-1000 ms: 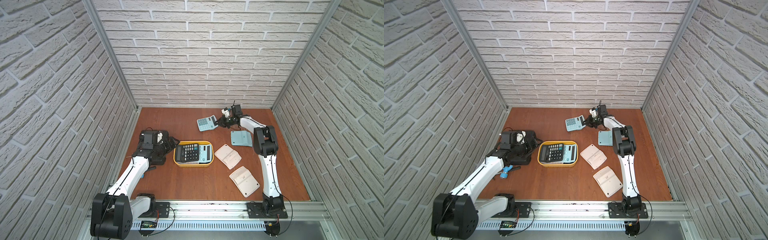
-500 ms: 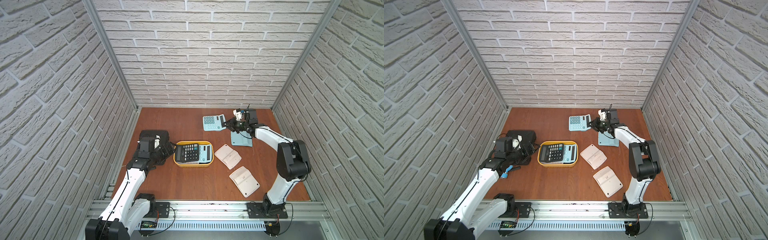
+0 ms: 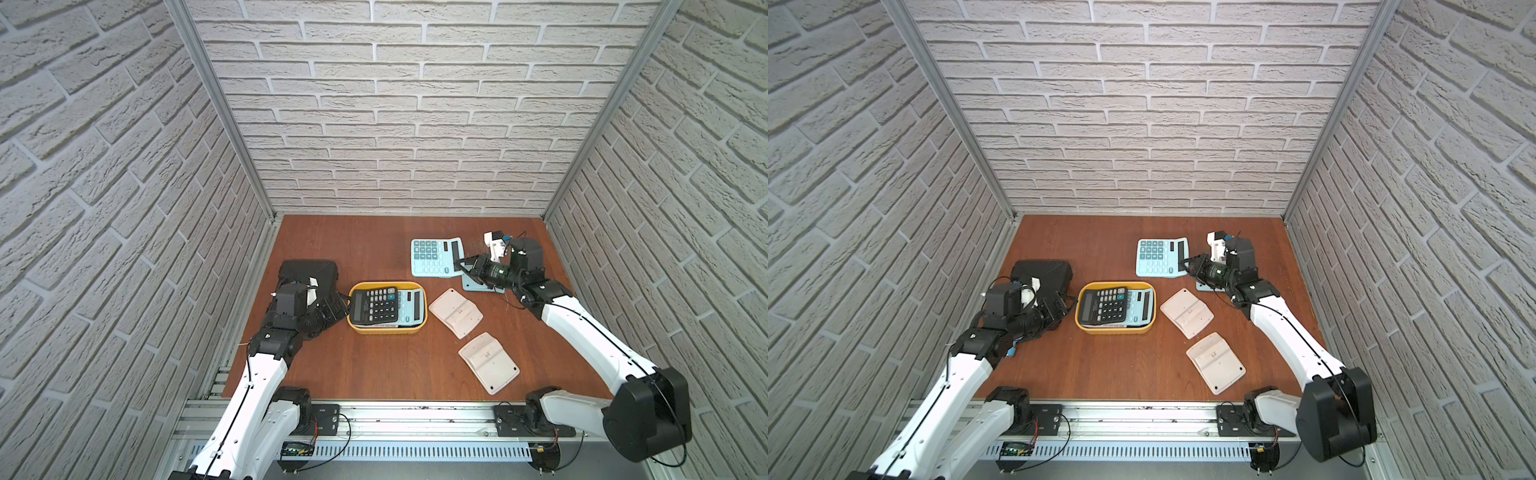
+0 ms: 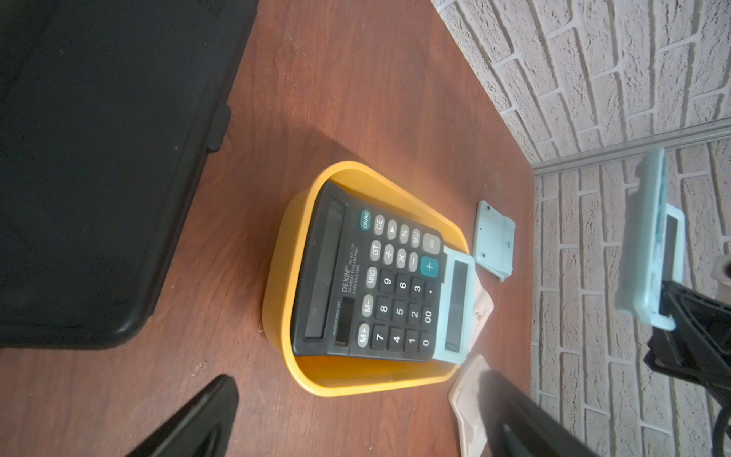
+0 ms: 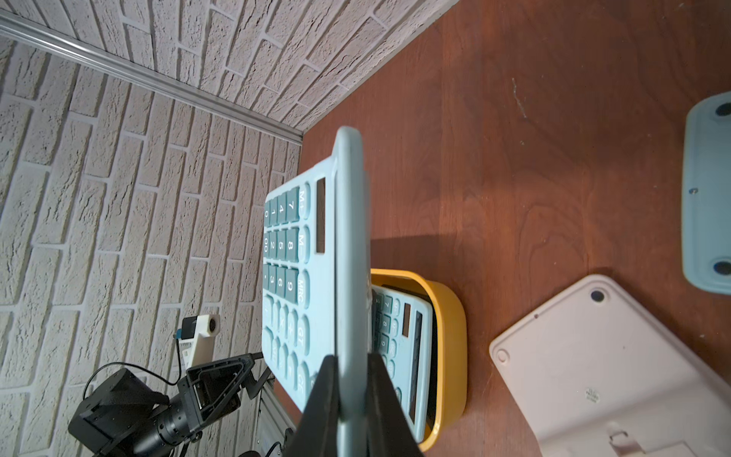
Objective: Put the calculator in the storage box
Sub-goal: Place the calculator in the storage box.
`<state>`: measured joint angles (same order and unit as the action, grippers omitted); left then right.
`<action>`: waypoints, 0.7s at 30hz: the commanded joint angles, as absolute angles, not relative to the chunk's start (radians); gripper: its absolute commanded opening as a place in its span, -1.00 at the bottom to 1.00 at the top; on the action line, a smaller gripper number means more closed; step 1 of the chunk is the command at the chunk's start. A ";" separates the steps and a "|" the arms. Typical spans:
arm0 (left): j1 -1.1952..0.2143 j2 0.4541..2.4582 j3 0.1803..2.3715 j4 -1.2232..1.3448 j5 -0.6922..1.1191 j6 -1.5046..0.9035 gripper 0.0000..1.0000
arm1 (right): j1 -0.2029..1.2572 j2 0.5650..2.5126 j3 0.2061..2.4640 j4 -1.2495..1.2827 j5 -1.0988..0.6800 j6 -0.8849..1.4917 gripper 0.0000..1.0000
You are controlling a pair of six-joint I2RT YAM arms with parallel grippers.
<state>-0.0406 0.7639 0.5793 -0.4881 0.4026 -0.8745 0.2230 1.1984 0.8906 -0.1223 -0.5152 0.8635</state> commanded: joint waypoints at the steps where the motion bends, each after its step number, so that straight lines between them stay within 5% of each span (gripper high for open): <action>1: -0.047 0.752 0.565 -0.489 0.383 -0.856 0.97 | 0.278 1.140 0.854 -0.132 -0.431 0.908 -0.95; 21: -0.049 0.682 0.537 -0.514 0.343 -0.863 0.97 | 0.624 1.070 0.656 0.041 -0.144 1.064 -0.95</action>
